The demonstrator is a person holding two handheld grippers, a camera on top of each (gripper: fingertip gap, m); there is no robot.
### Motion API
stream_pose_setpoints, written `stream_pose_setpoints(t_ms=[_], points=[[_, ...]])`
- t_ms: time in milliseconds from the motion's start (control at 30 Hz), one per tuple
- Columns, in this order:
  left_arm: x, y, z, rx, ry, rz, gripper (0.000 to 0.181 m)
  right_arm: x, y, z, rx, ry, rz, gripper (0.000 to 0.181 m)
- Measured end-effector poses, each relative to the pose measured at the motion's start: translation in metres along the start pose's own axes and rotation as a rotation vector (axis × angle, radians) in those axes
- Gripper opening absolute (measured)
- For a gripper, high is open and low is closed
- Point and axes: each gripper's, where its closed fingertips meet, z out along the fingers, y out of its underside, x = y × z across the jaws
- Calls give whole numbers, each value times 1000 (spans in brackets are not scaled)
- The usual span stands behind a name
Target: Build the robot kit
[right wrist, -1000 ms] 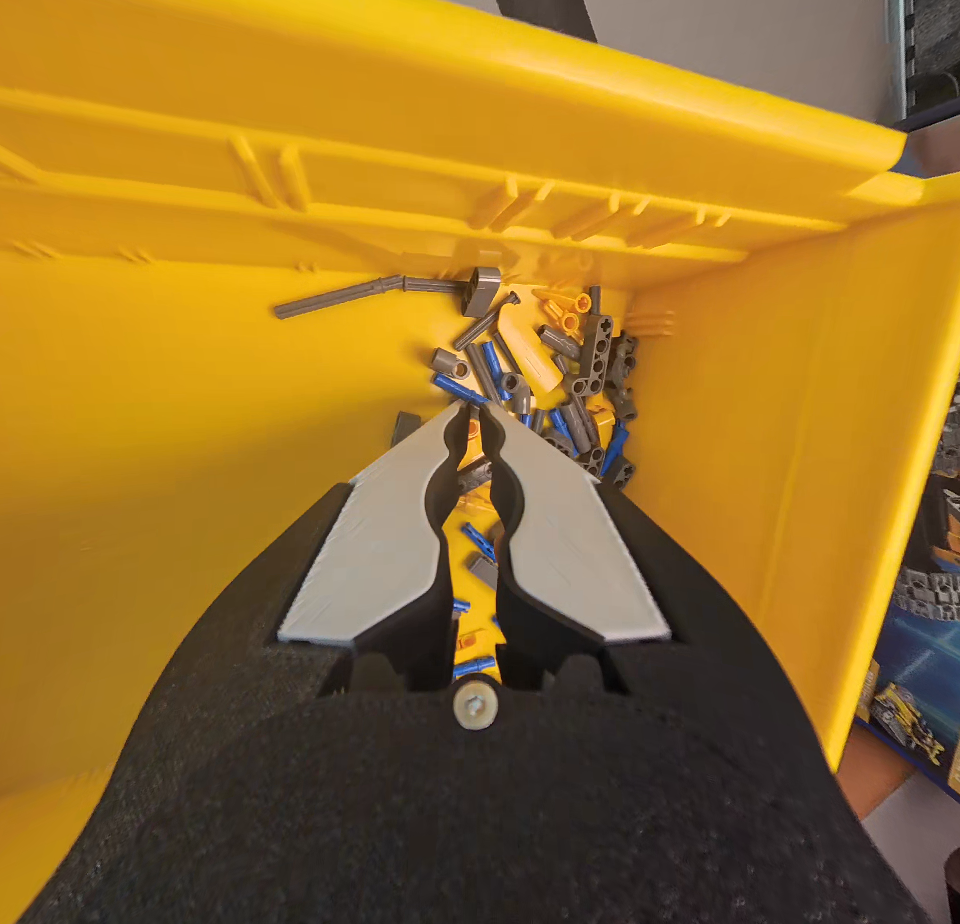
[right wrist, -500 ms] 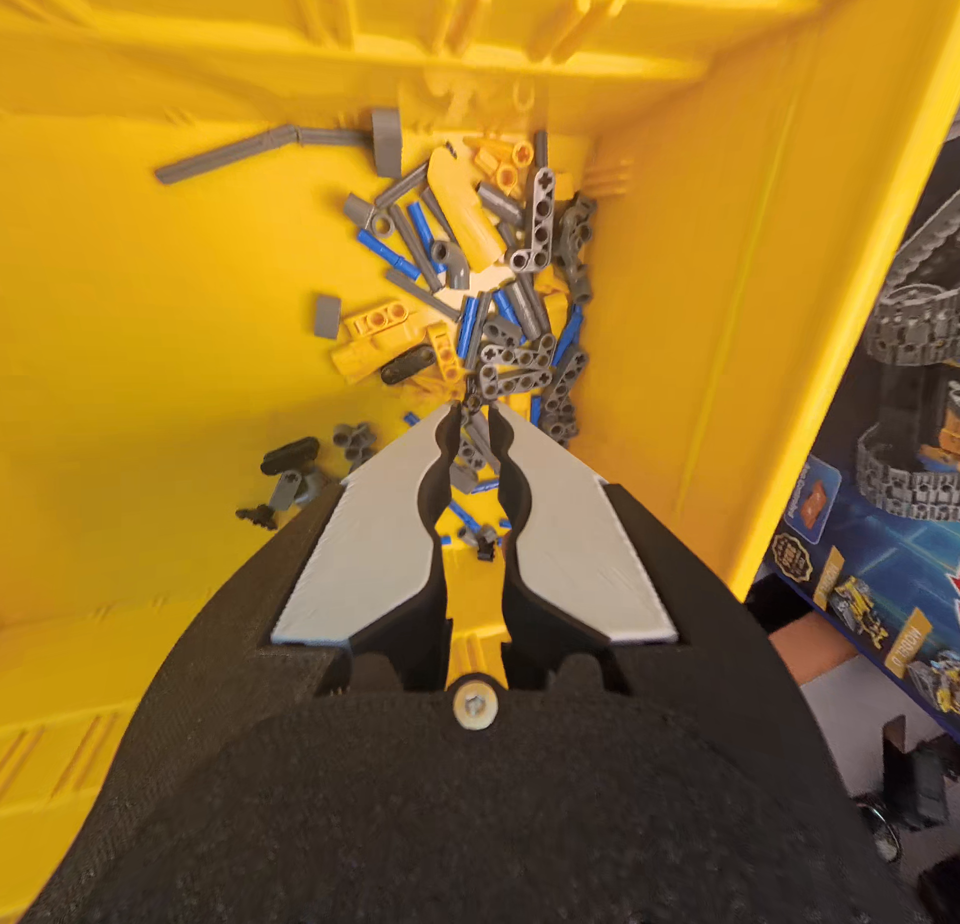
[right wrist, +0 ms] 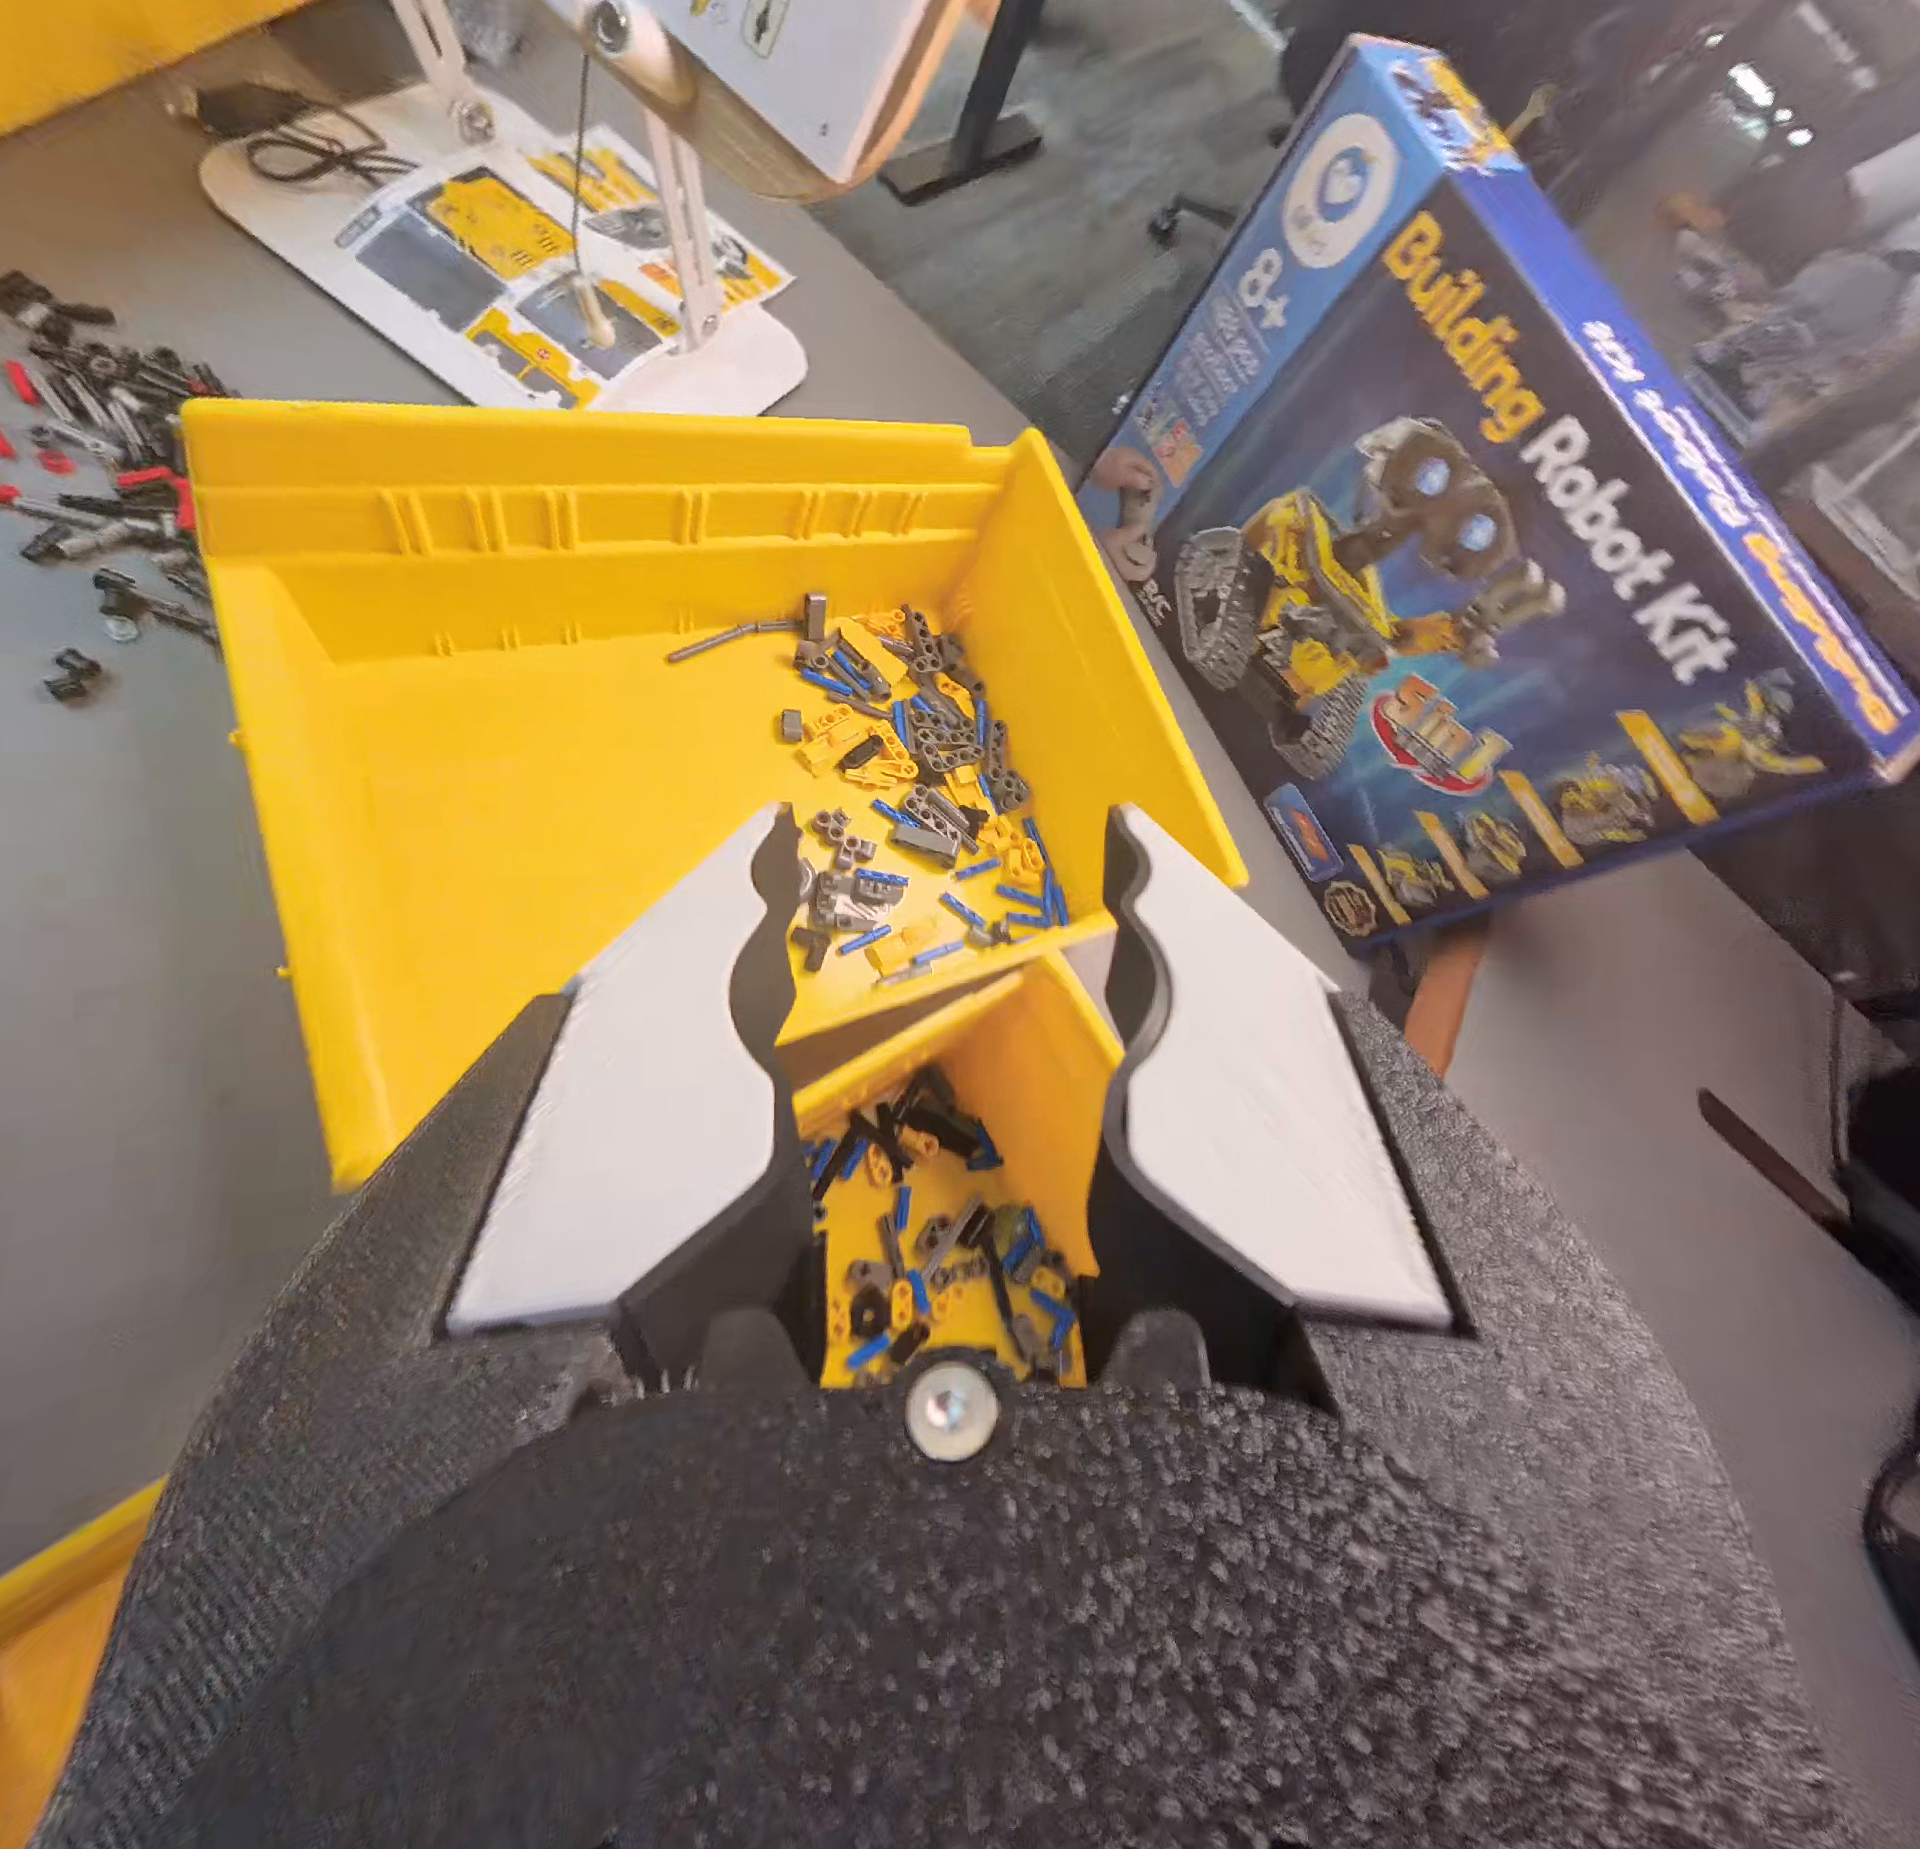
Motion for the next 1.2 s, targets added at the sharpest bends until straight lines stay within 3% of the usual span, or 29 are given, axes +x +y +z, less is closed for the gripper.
stream_pose_setpoints(t_ms=[100, 200, 300, 467, 733, 900, 1033, 1200], points=[[2, 1, 1, -9, -3, 22, 13, 4, 48, -39, -49, 78, 82, 47], [4, 0, 2, -1, -7, 42, 12, 6, 117, -49, -225, 106, 154, 35], [8, -4, 2, 22, -18, 87, 11, 8, 160, -44, -347, 128, 185, 23], [16, -5, 2, 25, -44, 187, 11, -2, 194, -14, -487, 13, 190, 16], [19, 0, 2, -6, -67, 263, 11, -7, 216, 24, -590, -110, 118, 9], [18, 3, 5, -20, -61, 257, 11, -14, 217, 25, -585, -163, 91, 2], [19, 4, 5, -26, -54, 259, 11, -27, 213, 21, -557, -257, 109, 9], [20, 5, 6, -30, -49, 262, 11, -13, 212, 25, -543, -214, 125, 9]])
